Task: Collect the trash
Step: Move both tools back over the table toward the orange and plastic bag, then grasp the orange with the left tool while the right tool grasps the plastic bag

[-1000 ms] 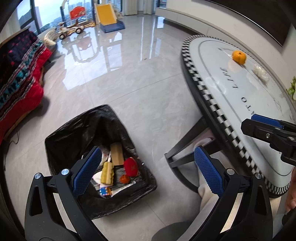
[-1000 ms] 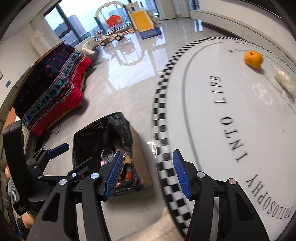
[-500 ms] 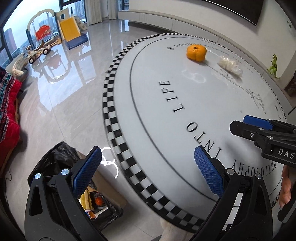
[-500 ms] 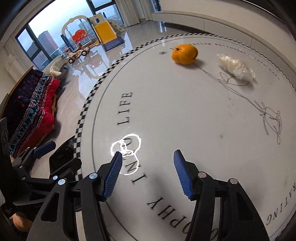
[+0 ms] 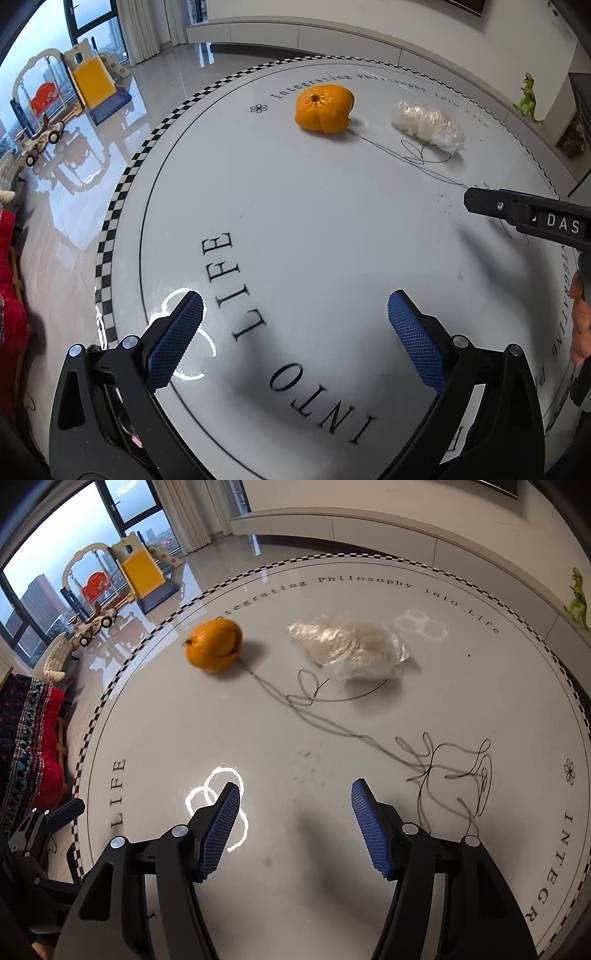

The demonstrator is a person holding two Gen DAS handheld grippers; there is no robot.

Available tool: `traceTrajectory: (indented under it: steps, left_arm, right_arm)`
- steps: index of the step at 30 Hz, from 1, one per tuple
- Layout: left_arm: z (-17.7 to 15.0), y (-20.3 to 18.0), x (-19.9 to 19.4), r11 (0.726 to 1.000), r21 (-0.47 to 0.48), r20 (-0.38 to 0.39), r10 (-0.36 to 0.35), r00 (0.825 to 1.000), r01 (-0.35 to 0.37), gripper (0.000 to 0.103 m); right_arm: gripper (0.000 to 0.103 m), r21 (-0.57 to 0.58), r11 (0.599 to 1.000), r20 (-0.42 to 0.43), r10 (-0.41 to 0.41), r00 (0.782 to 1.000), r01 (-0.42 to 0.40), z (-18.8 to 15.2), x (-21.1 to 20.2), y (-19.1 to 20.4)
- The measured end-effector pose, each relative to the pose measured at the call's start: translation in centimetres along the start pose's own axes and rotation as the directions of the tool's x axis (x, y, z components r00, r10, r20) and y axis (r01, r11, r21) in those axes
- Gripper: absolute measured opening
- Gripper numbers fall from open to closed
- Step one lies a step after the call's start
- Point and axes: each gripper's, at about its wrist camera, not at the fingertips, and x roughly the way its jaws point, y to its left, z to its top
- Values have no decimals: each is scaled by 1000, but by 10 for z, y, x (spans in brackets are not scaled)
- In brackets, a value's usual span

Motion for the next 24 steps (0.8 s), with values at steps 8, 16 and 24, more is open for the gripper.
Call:
traceTrajectory:
  steps: [8,16,24]
  left_arm:
    - [44,-11,28,1000,13,-24,-14,1000,15,97]
    - [81,-11,50,999,-21,-42,-38,998,37,97]
    - [108,-7,67,999,-37,-35,-23,999,22,97]
  right_arm:
    - [68,-2,999,3,-39,999,39,48,21,-11]
    - [78,-37,988,15,-147,989,148,88,48,-17]
    - [79,-94,985,-3,-146,989,145,107,73,-15]
